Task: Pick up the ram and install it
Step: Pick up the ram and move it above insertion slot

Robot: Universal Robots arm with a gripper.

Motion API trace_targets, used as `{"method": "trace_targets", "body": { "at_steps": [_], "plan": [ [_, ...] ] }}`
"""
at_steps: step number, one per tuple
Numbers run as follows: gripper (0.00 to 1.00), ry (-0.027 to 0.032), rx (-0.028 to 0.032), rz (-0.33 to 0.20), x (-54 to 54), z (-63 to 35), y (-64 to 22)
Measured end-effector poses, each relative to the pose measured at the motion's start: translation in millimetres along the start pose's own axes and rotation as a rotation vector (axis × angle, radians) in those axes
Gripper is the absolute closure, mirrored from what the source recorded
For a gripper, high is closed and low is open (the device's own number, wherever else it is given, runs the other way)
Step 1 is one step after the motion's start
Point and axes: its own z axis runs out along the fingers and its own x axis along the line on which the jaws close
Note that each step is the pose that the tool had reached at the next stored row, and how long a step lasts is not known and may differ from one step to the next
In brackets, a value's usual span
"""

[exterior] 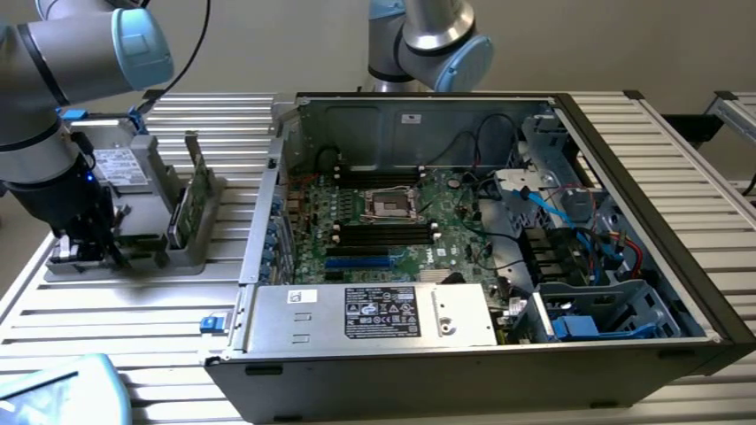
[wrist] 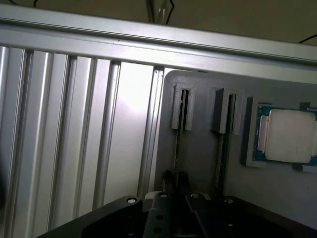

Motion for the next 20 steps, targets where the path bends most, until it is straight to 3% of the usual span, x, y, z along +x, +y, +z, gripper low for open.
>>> {"method": "trace_targets", "body": {
  "at_steps": [10, 20],
  "plan": [
    [0.86, -0.0003, 0.0, 0.0, 0.1, -0.6, -0.9],
    [0.86, -0.0055, 0.0007, 0.004, 0.3, -12.4, -1.8]
  ]
}}
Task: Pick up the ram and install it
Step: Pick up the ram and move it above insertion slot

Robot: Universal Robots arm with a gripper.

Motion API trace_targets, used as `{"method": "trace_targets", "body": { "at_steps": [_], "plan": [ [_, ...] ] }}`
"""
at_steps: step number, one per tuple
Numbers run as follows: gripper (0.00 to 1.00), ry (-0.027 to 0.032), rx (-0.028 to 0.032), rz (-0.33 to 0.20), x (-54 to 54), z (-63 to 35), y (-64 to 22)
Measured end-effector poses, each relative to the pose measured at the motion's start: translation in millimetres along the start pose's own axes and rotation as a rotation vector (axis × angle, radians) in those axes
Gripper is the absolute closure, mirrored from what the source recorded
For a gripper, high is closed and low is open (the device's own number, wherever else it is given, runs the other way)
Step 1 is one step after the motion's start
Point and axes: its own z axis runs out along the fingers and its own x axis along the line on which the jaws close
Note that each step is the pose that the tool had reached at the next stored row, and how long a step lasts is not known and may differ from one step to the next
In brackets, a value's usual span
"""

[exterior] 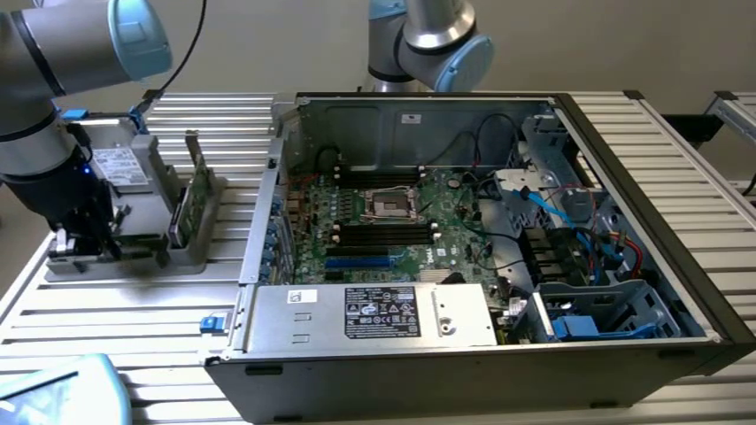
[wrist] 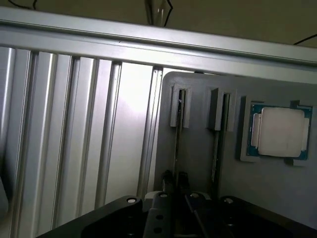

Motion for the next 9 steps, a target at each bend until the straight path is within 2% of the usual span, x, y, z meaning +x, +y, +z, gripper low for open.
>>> {"method": "trace_targets", "body": {
  "at_steps": [5, 9],
  "plan": [
    [0.86, -0.0008, 0.0, 0.002, 0.0, -14.3, 0.6],
    [0.86, -0.001, 0.0001, 0.003, 0.0, -31.3, 0.7]
  ]
}}
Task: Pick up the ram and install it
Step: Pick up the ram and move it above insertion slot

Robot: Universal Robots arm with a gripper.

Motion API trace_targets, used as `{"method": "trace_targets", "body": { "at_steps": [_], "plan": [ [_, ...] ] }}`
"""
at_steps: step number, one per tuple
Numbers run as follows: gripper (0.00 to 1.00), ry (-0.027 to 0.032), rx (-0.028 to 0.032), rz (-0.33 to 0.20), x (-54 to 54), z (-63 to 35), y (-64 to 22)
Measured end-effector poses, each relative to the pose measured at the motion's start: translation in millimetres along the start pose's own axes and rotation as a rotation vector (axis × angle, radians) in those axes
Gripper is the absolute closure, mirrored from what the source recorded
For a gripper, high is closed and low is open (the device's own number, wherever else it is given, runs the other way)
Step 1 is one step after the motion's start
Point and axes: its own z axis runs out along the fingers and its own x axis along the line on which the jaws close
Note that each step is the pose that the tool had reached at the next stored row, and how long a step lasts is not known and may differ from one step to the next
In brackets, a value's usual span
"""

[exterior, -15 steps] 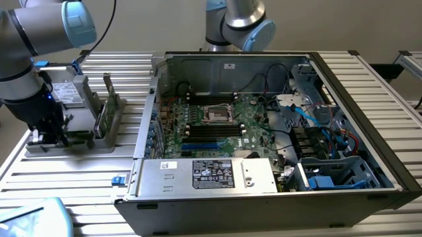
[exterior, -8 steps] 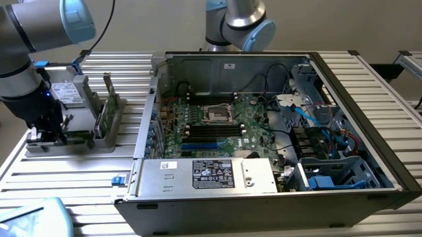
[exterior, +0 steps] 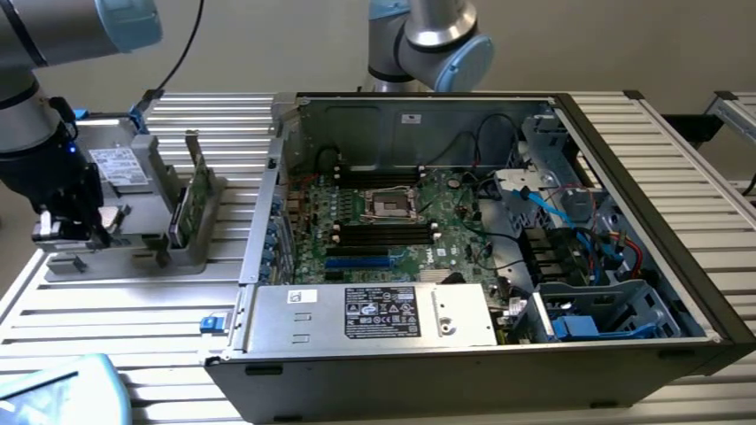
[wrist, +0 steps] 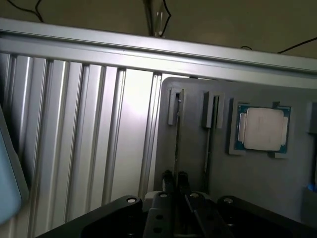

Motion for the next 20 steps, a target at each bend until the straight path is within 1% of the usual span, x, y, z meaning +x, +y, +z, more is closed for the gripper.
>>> {"method": "trace_targets", "body": {
  "at_steps": [4, 7, 13, 20],
  "plan": [
    [0.86, -0.0014, -0.0004, 0.0, 0.8, -14.2, -4.5],
    [0.86, -0.0034, -0.0013, 0.0, 2.0, -25.7, -9.9],
    [0.86, -0.0137, -0.0042, 0.0, 7.4, -43.7, -24.7],
    [0.86, -0.024, -0.011, -0.001, 14.4, -63.2, -38.7]
  ]
}}
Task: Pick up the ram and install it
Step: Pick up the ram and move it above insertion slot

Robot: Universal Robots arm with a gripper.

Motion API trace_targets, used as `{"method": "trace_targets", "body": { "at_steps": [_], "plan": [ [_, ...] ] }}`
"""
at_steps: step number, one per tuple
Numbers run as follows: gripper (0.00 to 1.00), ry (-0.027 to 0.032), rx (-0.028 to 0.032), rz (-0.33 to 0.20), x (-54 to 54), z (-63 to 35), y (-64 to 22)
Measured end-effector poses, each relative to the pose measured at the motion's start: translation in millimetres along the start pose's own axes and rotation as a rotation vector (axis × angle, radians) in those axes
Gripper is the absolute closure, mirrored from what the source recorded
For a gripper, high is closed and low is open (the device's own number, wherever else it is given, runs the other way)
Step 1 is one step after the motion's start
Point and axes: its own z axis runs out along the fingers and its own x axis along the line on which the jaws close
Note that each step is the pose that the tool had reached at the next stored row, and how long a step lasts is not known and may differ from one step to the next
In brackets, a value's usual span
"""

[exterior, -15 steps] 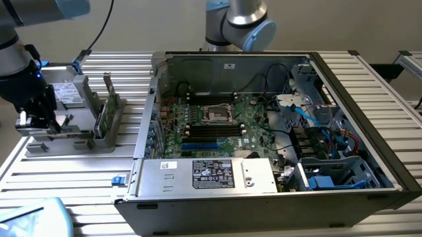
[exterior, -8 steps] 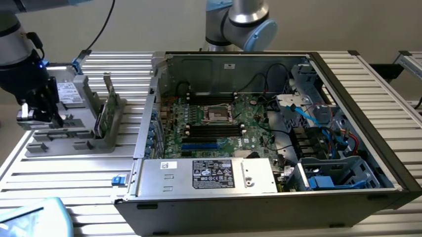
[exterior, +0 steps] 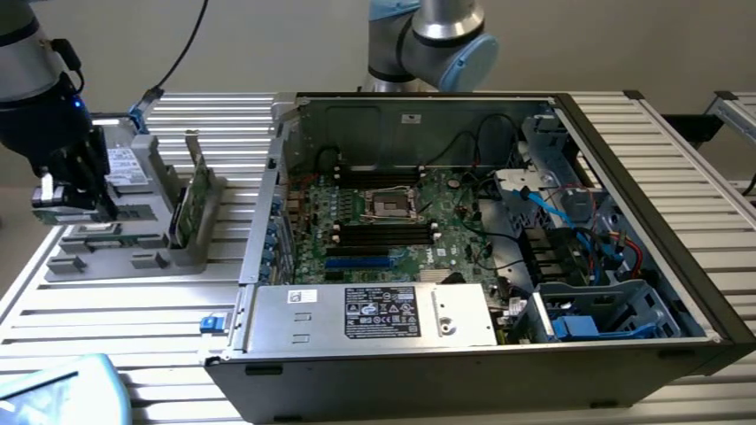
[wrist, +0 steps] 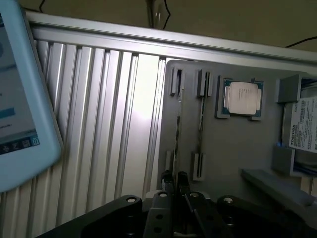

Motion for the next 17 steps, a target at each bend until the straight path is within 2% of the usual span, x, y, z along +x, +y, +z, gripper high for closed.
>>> {"method": "trace_targets", "body": {
  "at_steps": [8, 14, 16, 17],
  "plan": [
    [0.86, -0.0126, -0.0084, 0.0, 7.8, -20.8, -16.2],
    [0.86, -0.0215, -0.0136, -0.001, 14.3, -28.2, -30.5],
    [0.86, -0.0272, -0.0195, -0.001, 20.7, -31.0, -46.8],
    [0.86, -0.0278, -0.021, -0.001, 21.9, -31.3, -49.9]
  ]
}}
